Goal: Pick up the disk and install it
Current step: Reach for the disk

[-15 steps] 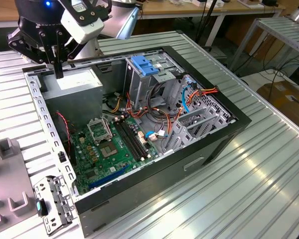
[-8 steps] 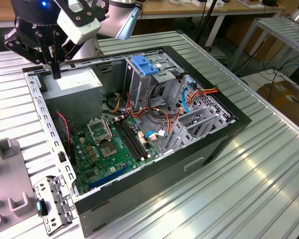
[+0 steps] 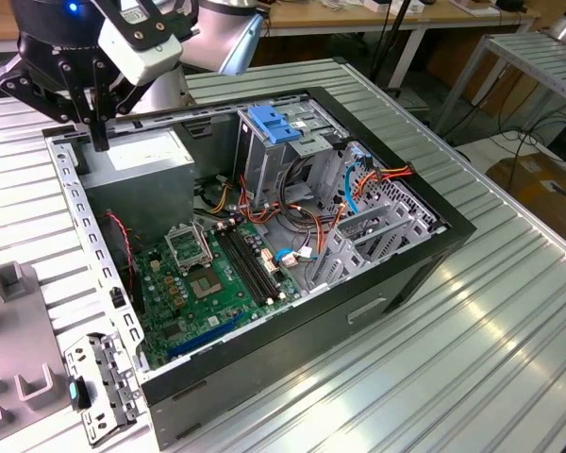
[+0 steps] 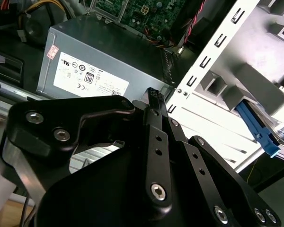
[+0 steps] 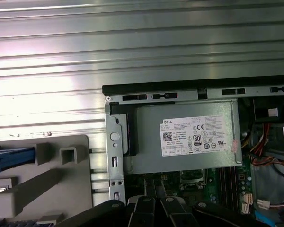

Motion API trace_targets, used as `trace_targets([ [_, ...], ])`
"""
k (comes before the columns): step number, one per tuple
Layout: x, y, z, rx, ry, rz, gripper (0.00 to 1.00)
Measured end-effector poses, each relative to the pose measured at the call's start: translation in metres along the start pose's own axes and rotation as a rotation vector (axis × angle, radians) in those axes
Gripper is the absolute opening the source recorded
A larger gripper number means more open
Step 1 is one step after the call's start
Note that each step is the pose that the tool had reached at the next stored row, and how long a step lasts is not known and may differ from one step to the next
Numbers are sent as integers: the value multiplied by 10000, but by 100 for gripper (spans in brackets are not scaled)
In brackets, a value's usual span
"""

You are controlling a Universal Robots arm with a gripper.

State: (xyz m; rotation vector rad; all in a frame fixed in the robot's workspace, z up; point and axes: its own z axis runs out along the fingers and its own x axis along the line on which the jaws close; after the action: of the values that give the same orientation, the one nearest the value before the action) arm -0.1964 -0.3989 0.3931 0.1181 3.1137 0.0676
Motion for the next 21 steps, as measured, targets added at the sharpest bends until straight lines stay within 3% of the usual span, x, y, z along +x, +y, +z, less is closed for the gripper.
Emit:
trace_targets([
  [21, 221, -17, -6, -1, 0, 0, 11],
])
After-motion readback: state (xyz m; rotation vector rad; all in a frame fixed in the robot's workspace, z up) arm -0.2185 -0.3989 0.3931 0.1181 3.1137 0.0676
